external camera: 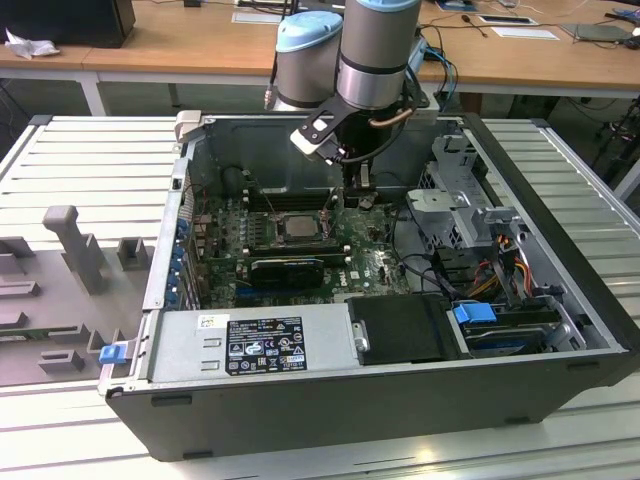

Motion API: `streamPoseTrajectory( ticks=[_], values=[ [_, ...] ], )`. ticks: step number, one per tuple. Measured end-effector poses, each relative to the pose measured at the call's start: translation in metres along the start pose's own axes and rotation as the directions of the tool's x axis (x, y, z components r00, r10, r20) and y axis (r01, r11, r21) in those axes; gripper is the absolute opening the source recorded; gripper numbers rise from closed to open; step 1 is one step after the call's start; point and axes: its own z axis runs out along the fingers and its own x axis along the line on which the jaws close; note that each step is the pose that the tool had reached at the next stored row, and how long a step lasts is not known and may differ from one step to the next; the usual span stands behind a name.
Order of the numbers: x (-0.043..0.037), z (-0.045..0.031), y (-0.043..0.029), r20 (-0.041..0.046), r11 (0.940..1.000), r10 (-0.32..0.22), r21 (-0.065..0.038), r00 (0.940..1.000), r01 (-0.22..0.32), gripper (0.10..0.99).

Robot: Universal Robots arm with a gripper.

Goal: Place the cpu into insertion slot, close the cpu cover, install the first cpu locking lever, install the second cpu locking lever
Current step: 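Close the cpu cover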

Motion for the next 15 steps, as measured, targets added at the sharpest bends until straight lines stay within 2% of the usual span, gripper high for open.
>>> streamPoseTrajectory(
  ticks=[10, 15],
  values=[
    [-0.0001, -0.0001, -0.0074, 0.0000, 1.0000, 0.000, 0.000, 1.0000, 0.000, 0.106],
    [-0.0001, -0.0003, -0.0187, 0.0001, 1.0000, 0.000, 0.000, 1.0000, 0.000, 0.106]
  ],
)
